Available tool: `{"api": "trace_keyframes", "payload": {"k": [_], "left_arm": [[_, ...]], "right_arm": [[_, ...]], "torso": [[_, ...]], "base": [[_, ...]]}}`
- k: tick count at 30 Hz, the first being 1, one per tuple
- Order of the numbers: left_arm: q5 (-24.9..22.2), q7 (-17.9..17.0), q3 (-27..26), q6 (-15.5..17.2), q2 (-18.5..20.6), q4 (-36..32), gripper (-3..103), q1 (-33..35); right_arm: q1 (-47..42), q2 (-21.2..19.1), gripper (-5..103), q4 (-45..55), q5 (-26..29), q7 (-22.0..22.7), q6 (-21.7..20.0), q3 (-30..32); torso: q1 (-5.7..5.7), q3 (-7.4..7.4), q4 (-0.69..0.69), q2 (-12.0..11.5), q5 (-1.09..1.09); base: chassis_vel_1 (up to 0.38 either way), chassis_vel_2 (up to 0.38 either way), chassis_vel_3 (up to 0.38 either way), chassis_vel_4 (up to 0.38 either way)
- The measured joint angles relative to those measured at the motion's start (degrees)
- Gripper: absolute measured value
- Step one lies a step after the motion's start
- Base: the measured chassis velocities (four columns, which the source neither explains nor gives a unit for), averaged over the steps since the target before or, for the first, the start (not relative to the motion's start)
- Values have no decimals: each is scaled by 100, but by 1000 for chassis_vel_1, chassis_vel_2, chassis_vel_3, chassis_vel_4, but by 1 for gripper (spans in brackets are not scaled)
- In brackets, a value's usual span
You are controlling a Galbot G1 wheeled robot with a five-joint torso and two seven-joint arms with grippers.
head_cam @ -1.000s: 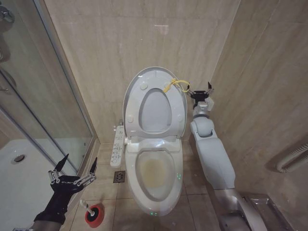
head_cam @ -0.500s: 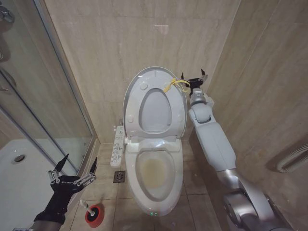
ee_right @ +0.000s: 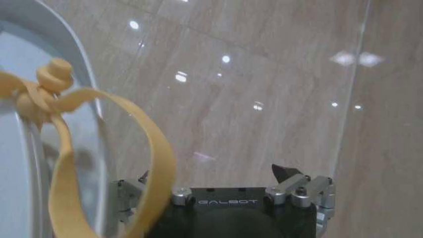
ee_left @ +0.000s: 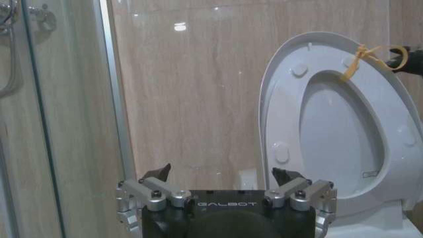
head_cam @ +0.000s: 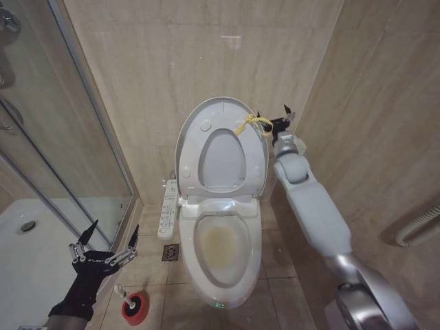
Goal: Open the toilet lid, clean the toilet bowl with a toilet brush, close the toilet lid, and flush.
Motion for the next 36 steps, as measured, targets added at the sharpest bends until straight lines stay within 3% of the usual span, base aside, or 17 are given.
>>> {"api": "trace_keyframes", "payload": {"k": [7,9,12,15,17,22,29,30,34,36], "left_arm": [[0,0,-1,0,0,0,100,1],[0,0,0,0,-1,-1,100,0],[0,1,0,0,0,0,100,0],[0,0,0,0,0,-1,100,0],[0,0,0,0,0,0,100,0],[0,0,-1,0,0,-1,100,0],[0,0,-1,0,0,-1,100,0],[0,0,-1,0,0,-1,100,0],[0,0,0,0,0,-1,100,0],[0,0,-1,0,0,-1,100,0]], "right_arm": [[-1069,-515,100,1285,522,-59,-351,442],[-1685,-717,100,2091,1117,83,-598,682],[-2116,-798,100,2572,1487,262,-808,799],[-2205,-782,100,2494,1452,305,-620,815],[-1975,-677,100,2141,1262,329,-455,731],[-1378,-314,100,1340,-75,208,-65,568],[-808,187,100,317,-1761,210,674,606],[-808,187,100,317,-1761,210,674,606],[-430,423,100,-270,-2688,351,1070,793],[-352,455,100,-367,-2816,367,1117,804]], "torso": [[0,0,1,0,1],[0,-1,-1,1,-1],[-2,-1,-3,1,0],[-2,-1,-1,2,0],[-2,0,0,1,1],[0,1,6,0,-2],[0,1,1,0,-2],[0,1,1,0,-2],[0,1,1,0,-2],[0,1,0,0,-1]], "base": [[0,0,0,0],[0,0,0,0],[0,0,0,0],[0,0,0,0],[0,0,0,0],[0,0,0,0],[0,0,0,0],[0,0,0,0],[0,0,0,0],[0,0,0,0]]}}
